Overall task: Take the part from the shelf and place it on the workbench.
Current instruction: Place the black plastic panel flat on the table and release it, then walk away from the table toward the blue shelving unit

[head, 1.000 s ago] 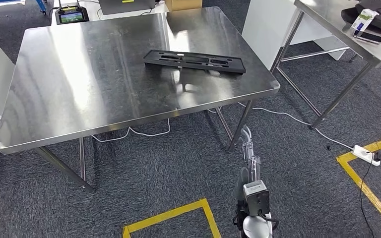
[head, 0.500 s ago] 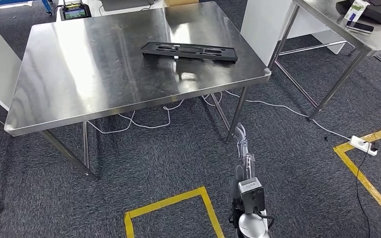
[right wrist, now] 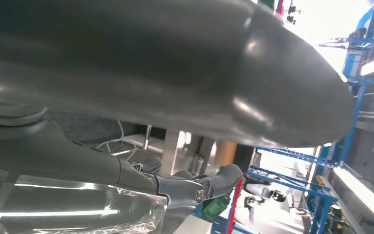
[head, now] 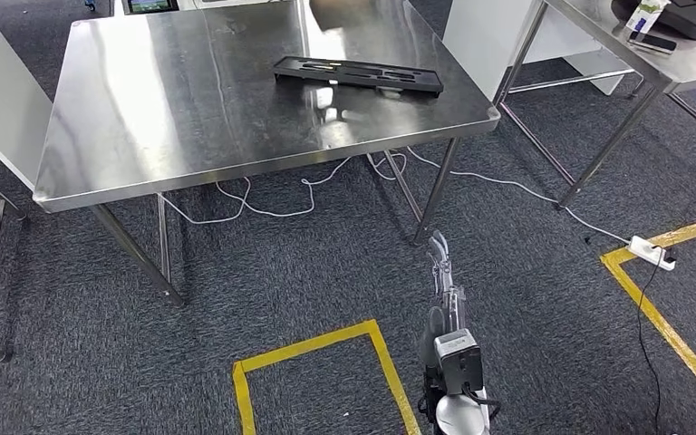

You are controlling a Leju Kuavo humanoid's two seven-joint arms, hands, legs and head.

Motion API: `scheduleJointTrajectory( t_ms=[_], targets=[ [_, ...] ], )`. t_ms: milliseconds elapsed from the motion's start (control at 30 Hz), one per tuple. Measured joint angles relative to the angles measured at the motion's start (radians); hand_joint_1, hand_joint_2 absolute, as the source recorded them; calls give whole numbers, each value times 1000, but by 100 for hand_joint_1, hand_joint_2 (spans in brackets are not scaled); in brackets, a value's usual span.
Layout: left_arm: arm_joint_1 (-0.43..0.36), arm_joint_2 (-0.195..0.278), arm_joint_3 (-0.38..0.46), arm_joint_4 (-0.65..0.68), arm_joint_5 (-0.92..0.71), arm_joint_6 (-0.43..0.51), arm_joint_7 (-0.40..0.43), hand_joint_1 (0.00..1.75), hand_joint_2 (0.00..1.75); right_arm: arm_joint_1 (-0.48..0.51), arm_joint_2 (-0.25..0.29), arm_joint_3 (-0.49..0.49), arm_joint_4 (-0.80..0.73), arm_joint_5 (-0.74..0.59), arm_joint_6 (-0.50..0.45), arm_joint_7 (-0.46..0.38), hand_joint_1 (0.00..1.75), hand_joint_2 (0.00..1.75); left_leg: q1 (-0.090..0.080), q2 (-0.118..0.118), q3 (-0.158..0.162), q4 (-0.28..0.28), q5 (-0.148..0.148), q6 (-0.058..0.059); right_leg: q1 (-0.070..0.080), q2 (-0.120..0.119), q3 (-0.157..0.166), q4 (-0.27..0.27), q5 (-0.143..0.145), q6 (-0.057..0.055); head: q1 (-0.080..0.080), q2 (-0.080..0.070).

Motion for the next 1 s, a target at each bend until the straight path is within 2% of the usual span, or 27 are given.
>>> scheduleJointTrajectory(
  t_ms=[67, 100, 133, 167, 200, 233, 267, 300, 333, 367, 400, 433, 467, 500, 533, 567, 600, 633, 667, 733, 800, 833, 867, 900, 933, 967, 1000],
  targets=[
    [0, -1, 0, 0, 0, 0, 0, 0, 0, -3, 0, 0, 0, 0, 0, 0, 0, 0, -2, -1, -14, 0, 19, -9, 6, 1, 108, -157, 10, -7, 0, 0],
    [0, -1, 0, 0, 0, 0, 0, 0, 0, -4, 0, 1, 0, 0, 0, 0, 0, 0, -2, 0, -17, -2, 28, -15, 11, 2, 139, -212, 5, -15, 0, 0],
    [0, -2, 0, 0, 0, -1, 0, 0, 0, -4, 0, 1, 0, 0, -1, -1, 0, 0, -2, 0, -19, -6, 38, -21, 17, 2, 152, -242, -1, -22, 0, 0],
    [1, -2, 0, 0, 0, -2, 0, 0, 0, -3, 0, 1, 1, 0, -2, -1, 0, 0, -3, 0, -20, -10, 49, -27, 21, 3, 150, -251, 3, -29, 0, 0],
    [1, -2, 0, 0, -1, -4, 0, 0, 0, -3, 0, 1, 1, 0, -2, -1, 0, 0, -1, -1, -23, -12, 52, -33, 14, 2, 142, -251, 13, -36, -1, 0],
    [2, -2, 0, 0, -3, -6, 0, 0, 0, -3, 1, 1, 2, 0, -3, -1, 0, 0, 0, -1, -29, -4, 37, -38, 8, 1, 137, -253, 22, -46, -2, 0],
    [2, -2, 0, 0, -4, -8, -1, 0, 0, -3, 2, 2, 2, 0, -4, -1, 0, 0, 1, -2, -39, 20, 2, -42, 1, -1, 130, -255, 33, -58, -3, 0],
    [2, -2, 0, 0, -6, -9, -1, 0, 0, -2, 3, 2, 3, 0, -4, 0, 0, 0, 2, -4, -52, 66, -49, -45, -4, -3, 123, -255, 44, -69, -5, 0],
    [2, -1, 0, 0, -6, -10, -1, 0, 0, -1, 3, 2, 3, 0, -5, 0, 0, 0, 3, -5, -66, 129, -103, -49, -1, -5, 112, -254, 54, -76, -6, 0],
    [2, 0, 0, 0, -7, -11, -1, 0, 0, 0, 3, 2, 3, 0, -6, 0, 0, 0, 5, -5, -78, 195, -143, -53, 1, -7, 100, -254, 64, -80, -6, 0],
    [2, 0, 0, 0, -7, -12, -1, 0, 0, 1, 3, 2, 3, 0, -6, 0, 0, 0, 6, -6, -83, 249, -160, -57, 2, -7, 87, -252, 74, -80, -6, 0],
    [2, 1, 0, 0, -8, -12, -1, 0, 0, 2, 3, 1, 3, 0, -6, 0, 0, 0, 9, -6, -75, 276, -152, -61, 3, -8, 74, -249, 82, -77, -6, 0],
    [2, 2, 0, 0, -8, -13, -1, 0, 0, 3, 3, 1, 3, 0, -6, 0, 0, 0, 11, -5, -50, 266, -127, -64, 2, -8, 61, -243, 88, -74, -6, 0],
    [2, 2, 0, 0, -8, -13, -1, 0, 0, 3, 3, 1, 3, 0, -6, 0, 0, 0, 15, -5, -7, 220, -99, -65, 1, -8, 48, -234, 93, -71, -6, 0],
    [1, 3, -1, 0, -8, -14, -1, 0, 0, 3, 3, 1, 3, 0, -7, 0, 0, 0, 17, -6, 43, 155, -88, -67, 0, -7, 35, -224, 96, -67, -6, 0],
    [0, 3, -1, 0, -8, -14, -1, 0, 0, 3, 3, 1, 2, 0, -7, 0, 0, 0, 17, -7, 89, 89, -89, -66, 1, -7, 23, -213, 98, -63, -6, 0],
    [-1, 3, -1, 0, -8, -15, -1, 0, 0, 3, 3, 1, 2, 0, -7, 0, 0, 0, 16, -8, 119, 39, -99, -64, 3, -8, 15, -205, 102, -58, -6, 0],
    [-1, 3, -1, 0, -8, -16, -1, 0, 0, 3, 3, 1, 2, 0, -7, 0, 0, 0, 13, -9, 131, 12, -113, -62, 5, -8, 8, -200, 107, -50, -5, 0],
    [-1, 3, -1, 0, -8, -16, -1, 0, 0, 3, 4, 1, 1, 1, -7, 0, 0, 0, 9, -10, 131, 3, -114, -57, 6, -8, 3, -198, 114, -40, -5, 0],
    [-2, 2, -1, 0, -10, -16, -1, 0, 0, 4, 3, 0, 1, 1, -8, 0, 0, 0, 10, -6, 117, -7, -100, -36, 9, -6, -11, -189, 110, -26, -5, 0],
    [-3, 1, -2, 0, -17, -18, 0, 0, 0, 8, 2, -1, -2, 0, -10, 0, 0, 0, 12, 0, 96, -15, -75, -10, 7, -2, -39, -128, 51, -30, -2, 0],
    [-4, 2, -3, 0, -21, -19, 2, 0, 0, 10, 2, -2, -5, 0, -11, 1, 0, 0, 9, 2, 83, -15, -63, -4, 4, 0, -57, -71, 7, -35, 0, 0],
    [-4, 2, -5, 0, -25, -20, 4, 0, 0, 14, 1, -4, -8, 0, -12, 3, 0, 0, 9, 4, 69, -14, -51, -2, 1, 0, -72, -6, -30, -36, 2, 0],
    [-4, 2, -8, 0, -30, -21, 7, 0, 0, 18, 0, -8, -12, -1, -13, 5, 0, 0, 8, 5, 54, -14, -39, -3, -1, 1, -80, 49, -51, -31, 2, 0],
    [-4, 2, -10, 0, -35, -22, 10, 0, 0, 23, -1, -12, -16, -2, -14, 7, 0, 0, 8, 7, 38, -14, -27, -5, -3, 1, -76, 82, -52, -21, 2, 0],
    [-4, 2, -13, 0, -40, -23, 12, 0, 0, 28, -3, -16, -20, -4, -14, 9, 0, 0, 9, 8, 23, -13, -15, -8, -6, 1, -56, 81, -34, -7, 2, 0],
    [-4, 3, -16, 0, -45, -24, 14, 0, 0, 32, -5, -20, -24, -5, -14, 11, 0, 0, 9, 9, 9, -13, -3, -12, -9, 1, -19, 45, -9, 5, 2, 0]
  ],
)
